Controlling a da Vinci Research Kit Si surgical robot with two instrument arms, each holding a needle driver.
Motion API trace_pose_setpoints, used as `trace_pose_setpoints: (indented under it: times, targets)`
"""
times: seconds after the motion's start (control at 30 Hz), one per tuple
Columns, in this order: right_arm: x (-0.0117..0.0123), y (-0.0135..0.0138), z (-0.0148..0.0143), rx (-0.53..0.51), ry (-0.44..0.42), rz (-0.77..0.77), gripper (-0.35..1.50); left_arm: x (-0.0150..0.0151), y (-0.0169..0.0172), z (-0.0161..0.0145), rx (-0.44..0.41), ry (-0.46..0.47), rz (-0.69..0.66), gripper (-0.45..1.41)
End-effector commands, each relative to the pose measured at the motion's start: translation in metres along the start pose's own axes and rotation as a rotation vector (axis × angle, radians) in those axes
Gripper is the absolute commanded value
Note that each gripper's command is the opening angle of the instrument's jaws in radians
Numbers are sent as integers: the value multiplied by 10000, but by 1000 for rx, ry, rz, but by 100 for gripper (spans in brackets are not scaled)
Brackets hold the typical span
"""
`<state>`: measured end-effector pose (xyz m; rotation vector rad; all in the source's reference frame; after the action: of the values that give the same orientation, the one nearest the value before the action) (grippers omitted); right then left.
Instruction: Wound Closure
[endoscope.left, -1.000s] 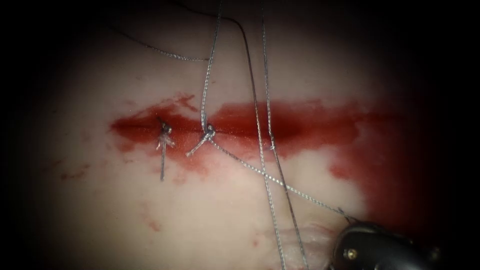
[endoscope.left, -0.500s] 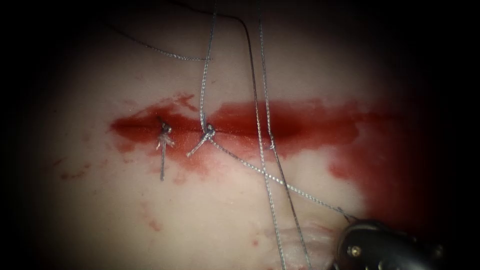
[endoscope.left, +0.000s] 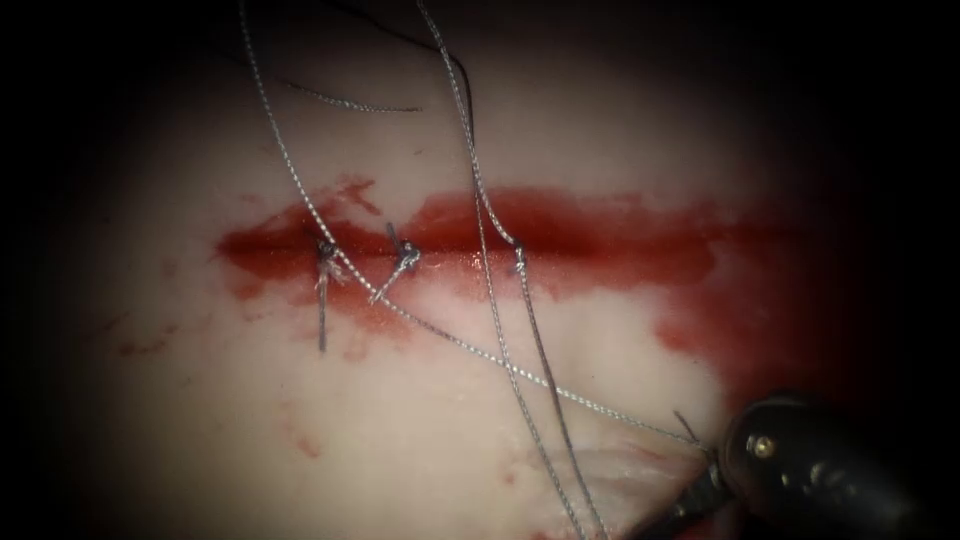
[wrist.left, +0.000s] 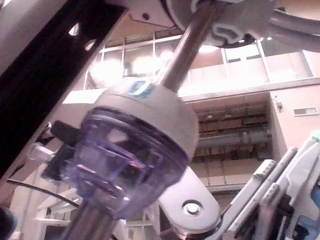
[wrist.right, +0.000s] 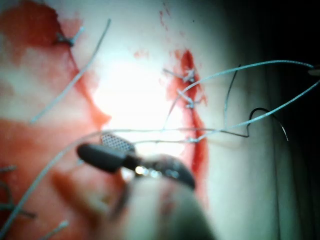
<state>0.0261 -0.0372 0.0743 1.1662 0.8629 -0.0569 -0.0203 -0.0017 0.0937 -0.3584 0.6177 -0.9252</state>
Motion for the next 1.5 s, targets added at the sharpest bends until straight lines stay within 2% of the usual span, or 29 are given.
trace_pose_setpoints:
  times: [0.03, 0.07, 0.2, 0.23, 0.37, 0.43, 0.5, 0.6, 0.7, 0.73, 0.8, 0.9, 0.93, 1.0, 1.03, 1.07, 1.1, 1.13, 1.17, 1.27, 1.33, 1.4, 1.43, 1.47, 1.5]
  targets:
    - [23, 10, -19, -81, 73, 4, 115, 23, 9, -11, -19, 0, 10, -45]
    - [27, 11, -24, -104, 90, -8, 115, 39, 9, -13, -29, -6, 22, -45]
    - [38, 19, -40, -196, 144, -8, 111, 97, 11, -28, 90, -88, -35, -45]
    - [40, 24, -44, -244, 169, -14, 110, 119, 9, -40, 226, -122, -69, -45]
    - [41, 34, -49, -338, 208, -33, 116, 143, -5, -64, 560, -162, -107, -45]
    - [44, 39, -55, -381, 230, -33, 120, 155, -14, -75, 671, -231, -97, -45]
    - [48, 44, -65, -421, 281, -29, 116, 160, -21, -83, 696, -279, -44, -45]
    - [51, 48, -74, -476, 312, 10, 103, 159, -17, -84, 743, -321, 63, -45]
    - [53, 54, -75, -545, 351, 69, 73, 155, -16, -82, 802, -355, 47, -45]
    - [54, 57, -74, -566, 368, 94, 62, 153, -17, -83, 828, -350, 4, -45]
    - [57, 64, -70, -613, 408, 167, 62, 149, -18, -82, 858, -369, -9, -45]
    - [61, 74, -62, -668, 466, 286, 52, 137, -20, -80, 892, -383, -17, -45]
    - [62, 78, -58, -693, 494, 340, 44, 131, -20, -78, 936, -400, -29, -45]
    - [62, 85, -51, -715, 548, 438, 42, 121, -20, -76, 1026, -422, -31, -45]
    - [60, 88, -45, -734, 573, 473, 34, 115, -20, -75, 1072, -422, -46, -45]
    - [59, 91, -41, -746, 596, 506, 14, 110, -19, -74, 1091, -417, -47, -45]
    - [58, 93, -37, -757, 621, 543, -18, 106, -19, -74, 1098, -430, -57, -45]
    - [57, 96, -33, -766, 639, 569, -35, 100, -20, -73, 1114, -455, -61, -45]
    - [54, 103, -25, -767, 656, 610, -35, 99, -22, -73, 1164, -486, -78, -45]
    - [54, 117, -17, -778, 700, 741, -35, 102, -21, -74, 1252, -482, -101, -45]
    - [56, 127, -14, -784, 744, 857, -35, 99, -18, -78, 1308, -528, -98, -45]
    - [58, 136, -14, -783, 791, 904, -35, 97, -16, -83, 1358, -582, -92, -45]
    - [59, 141, -16, -768, 830, 893, -35, 97, -16, -86, 1371, -597, -87, -45]
    - [62, 148, -20, -720, 916, 881, -35, 95, -15, -93, 1409, -617, -84, -45]
    - [64, 151, -23, -689, 967, 867, -35, 95, -16, -97, 1420, -626, -72, -45]
